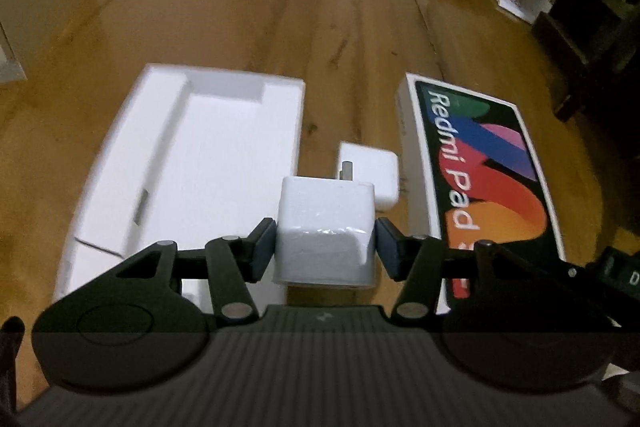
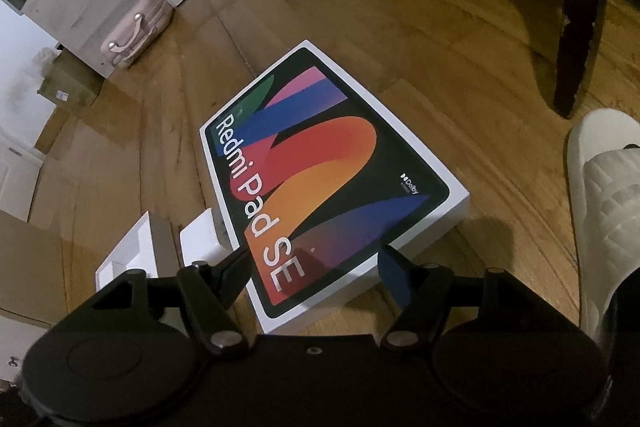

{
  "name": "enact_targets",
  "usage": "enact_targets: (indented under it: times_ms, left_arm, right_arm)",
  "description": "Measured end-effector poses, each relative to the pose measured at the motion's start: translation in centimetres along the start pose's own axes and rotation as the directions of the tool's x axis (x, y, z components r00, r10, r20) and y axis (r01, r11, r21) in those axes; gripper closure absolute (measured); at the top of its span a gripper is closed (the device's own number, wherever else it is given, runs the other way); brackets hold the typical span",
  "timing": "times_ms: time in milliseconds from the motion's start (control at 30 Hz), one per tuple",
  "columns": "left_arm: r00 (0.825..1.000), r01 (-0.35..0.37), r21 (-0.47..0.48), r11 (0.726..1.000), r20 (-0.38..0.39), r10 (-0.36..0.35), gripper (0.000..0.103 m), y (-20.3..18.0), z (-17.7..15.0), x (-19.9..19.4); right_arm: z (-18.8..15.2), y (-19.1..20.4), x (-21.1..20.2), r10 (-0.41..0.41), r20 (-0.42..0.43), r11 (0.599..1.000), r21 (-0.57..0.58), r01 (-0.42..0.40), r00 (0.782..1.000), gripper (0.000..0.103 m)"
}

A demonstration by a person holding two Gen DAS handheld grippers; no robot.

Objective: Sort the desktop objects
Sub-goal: 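Carry the cube charger into the white tray and open the left gripper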

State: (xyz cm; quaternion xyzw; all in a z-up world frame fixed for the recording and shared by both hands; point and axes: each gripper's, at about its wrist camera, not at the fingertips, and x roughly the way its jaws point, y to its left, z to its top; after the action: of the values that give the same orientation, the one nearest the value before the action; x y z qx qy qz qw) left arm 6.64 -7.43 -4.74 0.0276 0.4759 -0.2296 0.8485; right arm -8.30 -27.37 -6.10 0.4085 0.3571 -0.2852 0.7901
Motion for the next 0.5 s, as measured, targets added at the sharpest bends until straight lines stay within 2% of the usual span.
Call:
enact_targets:
  times_ms: [33,200,300,433,500]
  left_arm:
    - [1.0,-0.013,0.006,1.0,0.004,0.013,0.05,0.0,0.2,-0.1]
    - [1.0,0.005,-0.09,0.996,-0.013,-0.006,0.05,3.1,0.0,0.2]
    - [0.999,-0.031,-0.133,0.991,-0.026,0.028,0.05,5.4,0.2,-0.2]
    - [0.996,-0.085,-0.135,0.987,-0.008,0.085,0.05,7.9,0.7,-0.4]
    - [0.996,-0.09,-0.138,0.986,-0.015,0.089,0.05,8.5,0.7,0.0]
  right_arm:
    - [-0.1,0.2,0.1,0.002,-0.003,1.0,-0.005,-0.002,1.0,0.028]
    - [-0.7,1.8,0.8,0.028,-0.039,0.998,-0.048,-0.03,0.999,0.028]
    - [-1.0,2.7,1.3,0.042,-0.061,0.996,-0.073,-0.047,0.997,0.028]
    - [-1.8,4.3,1.9,0.068,-0.095,0.99,-0.116,-0.079,0.993,0.028]
    - [-2.4,5.3,2.3,0.068,-0.114,0.984,-0.155,-0.085,0.991,0.028]
